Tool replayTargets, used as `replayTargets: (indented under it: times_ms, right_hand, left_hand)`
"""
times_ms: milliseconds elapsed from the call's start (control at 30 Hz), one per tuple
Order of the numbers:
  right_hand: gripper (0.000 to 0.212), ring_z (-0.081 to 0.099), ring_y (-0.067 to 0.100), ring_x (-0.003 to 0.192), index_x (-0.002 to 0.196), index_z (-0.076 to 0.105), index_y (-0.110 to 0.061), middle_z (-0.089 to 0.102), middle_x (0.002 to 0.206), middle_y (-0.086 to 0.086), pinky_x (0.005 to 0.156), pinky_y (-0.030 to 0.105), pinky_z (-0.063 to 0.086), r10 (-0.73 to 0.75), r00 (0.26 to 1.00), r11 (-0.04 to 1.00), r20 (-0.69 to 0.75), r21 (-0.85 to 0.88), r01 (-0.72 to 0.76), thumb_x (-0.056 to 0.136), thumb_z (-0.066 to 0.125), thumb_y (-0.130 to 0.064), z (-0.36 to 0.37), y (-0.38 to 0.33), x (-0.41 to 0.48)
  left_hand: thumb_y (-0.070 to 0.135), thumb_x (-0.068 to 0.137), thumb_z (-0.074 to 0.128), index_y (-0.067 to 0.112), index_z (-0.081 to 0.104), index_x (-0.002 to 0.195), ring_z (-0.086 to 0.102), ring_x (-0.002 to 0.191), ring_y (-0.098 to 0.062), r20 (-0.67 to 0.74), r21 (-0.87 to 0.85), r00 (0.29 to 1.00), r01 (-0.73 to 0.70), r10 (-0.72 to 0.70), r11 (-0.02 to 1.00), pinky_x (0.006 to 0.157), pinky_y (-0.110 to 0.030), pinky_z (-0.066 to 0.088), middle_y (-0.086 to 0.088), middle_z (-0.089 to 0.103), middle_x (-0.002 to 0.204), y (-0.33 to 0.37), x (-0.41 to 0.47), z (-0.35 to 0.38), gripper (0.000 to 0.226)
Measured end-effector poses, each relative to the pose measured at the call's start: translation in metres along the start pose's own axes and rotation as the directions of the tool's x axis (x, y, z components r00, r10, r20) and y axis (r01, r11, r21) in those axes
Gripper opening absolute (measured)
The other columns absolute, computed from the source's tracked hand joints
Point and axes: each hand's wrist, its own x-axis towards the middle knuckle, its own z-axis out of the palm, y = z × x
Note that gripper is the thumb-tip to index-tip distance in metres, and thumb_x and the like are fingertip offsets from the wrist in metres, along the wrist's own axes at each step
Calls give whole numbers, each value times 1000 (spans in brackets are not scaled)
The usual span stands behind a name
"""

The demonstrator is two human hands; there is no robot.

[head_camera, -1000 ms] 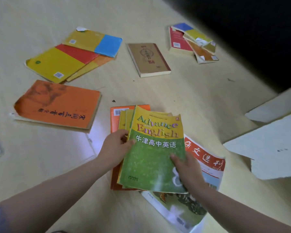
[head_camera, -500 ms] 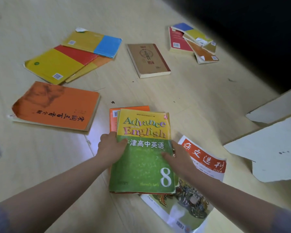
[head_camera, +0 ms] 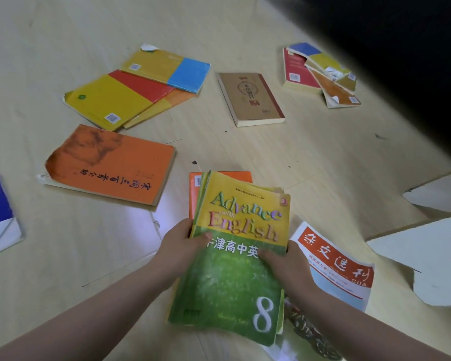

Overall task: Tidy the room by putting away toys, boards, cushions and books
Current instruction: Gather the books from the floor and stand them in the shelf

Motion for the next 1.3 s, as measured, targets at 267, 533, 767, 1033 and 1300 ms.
replayTargets:
  times_ms: [267, 533, 767, 1033, 1300]
  right_hand:
    - [35, 60, -4, 92, 121, 44, -31, 61, 102, -24, 74, 15, 49, -407, 912, 911, 41, 85, 403, 91, 62, -26, 38, -64, -27]
    - [35, 61, 2, 108, 125, 54, -18, 66, 111, -20, 87, 26, 52, -638, 769, 758, 35, 203, 620, 91, 57, -27, 86, -87, -46]
    - [45, 58, 4, 114, 128, 48, -26, 63, 119, -17, 91, 21, 49, -661, 736, 747, 146, 220, 628, 87, 66, -25, 99, -96, -45]
    - [48, 64, 9, 95, 122, 52, -28, 68, 110, -7, 69, 19, 52, -464, 868, 856, 176, 341, 389, 77, 70, -30, 121, -77, -44]
    - [44, 63, 17, 102, 115, 57, -28, 67, 111, 1, 82, 29, 54, -404, 912, 827, 71, 454, 331, 72, 58, -19, 138, -94, -37]
  left_hand:
    - [15, 93, 56, 30, 56, 109, 59, 93, -3, -297, -51, 905, -335, 306, 941, 73, -25, 44, 16, 65, 98, 15, -26, -65, 22]
    - [36, 87, 53, 41, 46, 106, 53, 91, 17, -522, 161, 662, -543, 538, 824, 74, -8, 43, 39, 57, 100, 0, -37, -109, 21]
    - [35, 83, 51, 15, 43, 131, 56, 109, -19, -493, 31, 675, -617, 549, 786, 91, -48, 48, 7, 60, 116, 2, -33, -135, 53]
    - [33, 80, 48, 20, 50, 129, 56, 114, -22, -456, -209, 764, -590, 456, 780, 97, -45, 46, 0, 62, 118, -3, -21, -139, 51]
    - [21, 81, 38, 31, 69, 89, 60, 100, -23, -470, -358, 826, -500, 311, 789, 87, -46, 50, -4, 67, 103, -7, -18, -128, 33]
